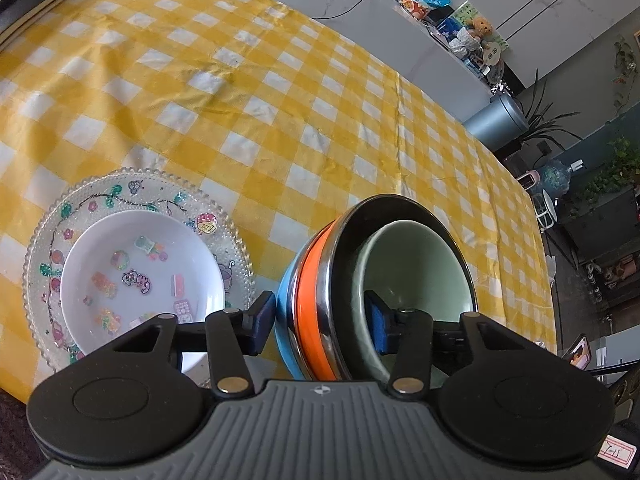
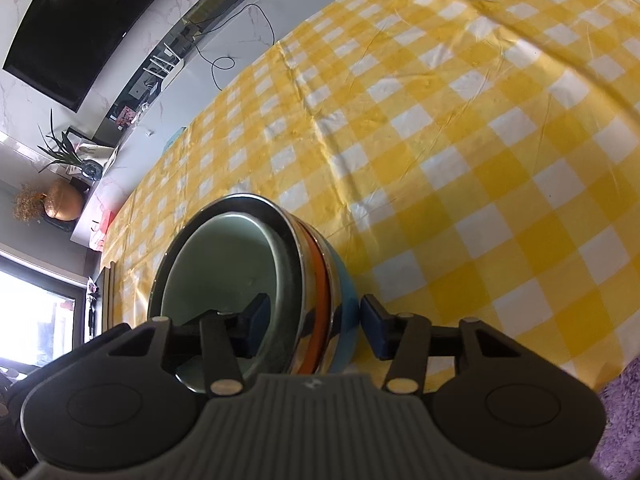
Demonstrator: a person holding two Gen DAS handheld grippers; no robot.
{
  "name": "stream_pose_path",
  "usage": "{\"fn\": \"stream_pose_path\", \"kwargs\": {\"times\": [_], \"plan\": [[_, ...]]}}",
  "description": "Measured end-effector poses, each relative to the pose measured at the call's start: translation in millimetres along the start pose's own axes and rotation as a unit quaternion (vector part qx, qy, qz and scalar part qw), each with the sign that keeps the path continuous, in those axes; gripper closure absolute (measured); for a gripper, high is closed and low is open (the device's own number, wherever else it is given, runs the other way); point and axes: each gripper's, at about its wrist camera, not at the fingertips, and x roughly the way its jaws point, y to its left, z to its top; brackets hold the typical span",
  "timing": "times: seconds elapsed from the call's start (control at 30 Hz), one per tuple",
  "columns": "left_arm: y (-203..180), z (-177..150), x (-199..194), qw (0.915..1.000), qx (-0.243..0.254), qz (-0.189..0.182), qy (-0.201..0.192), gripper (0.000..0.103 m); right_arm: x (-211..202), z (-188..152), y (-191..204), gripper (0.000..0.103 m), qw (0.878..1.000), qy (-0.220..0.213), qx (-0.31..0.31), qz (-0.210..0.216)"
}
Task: Organize plates and bowls
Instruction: 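Close both grippers on the rim of the nested bowl stack, then lift the bowl stack with both grippers and lower it onto the plate stack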
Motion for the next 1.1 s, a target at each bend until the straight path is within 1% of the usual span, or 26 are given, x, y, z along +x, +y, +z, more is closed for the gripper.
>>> {"fn": "stream_pose_path", "kwargs": {"times": [0.17, 0.23, 0.3, 0.37, 0.43, 0.73, 1.1], "plan": [[-6.2, -1.5, 2.8, 0.9998, 0.015, 0.015, 0.0, 0.05, 0.6, -0.6, 1.4, 0.057, 1.0, -0.002, -0.006, -0.008], [-9.3, -2.8, 2.8, 0.9993, 0.028, 0.024, -0.002, 0.051, 0.4, 0.1, 1.0, 0.059, 1.0, -0.002, -0.006, -0.009], [-11.8, -4.5, 2.4, 0.9987, 0.04, 0.033, -0.004, 0.056, 0.1, -0.1, 1.1, 0.062, 1.0, 0.0, -0.01, -0.013], [-12.5, -5.4, 2.2, 0.9984, 0.044, 0.035, -0.006, 0.056, -0.3, -0.2, 1.0, 0.065, 1.0, -0.001, -0.011, -0.017], [-13.3, -5.5, 2.5, 0.9983, 0.043, 0.039, -0.007, 0.058, -0.8, 0.0, -0.8, 0.065, 1.0, -0.001, -0.004, -0.015], [-11.5, -6.6, -3.1, 0.9984, 0.038, 0.04, -0.009, 0.058, -4.9, -2.2, 3.4, 0.069, 1.0, -0.004, -0.005, -0.02], [-9.4, -6.8, -34.2, 0.9977, 0.04, 0.04, -0.036, 0.058, -22.8, -10.2, 22.5, 0.07, 0.999, -0.019, -0.027, -0.008]]}}
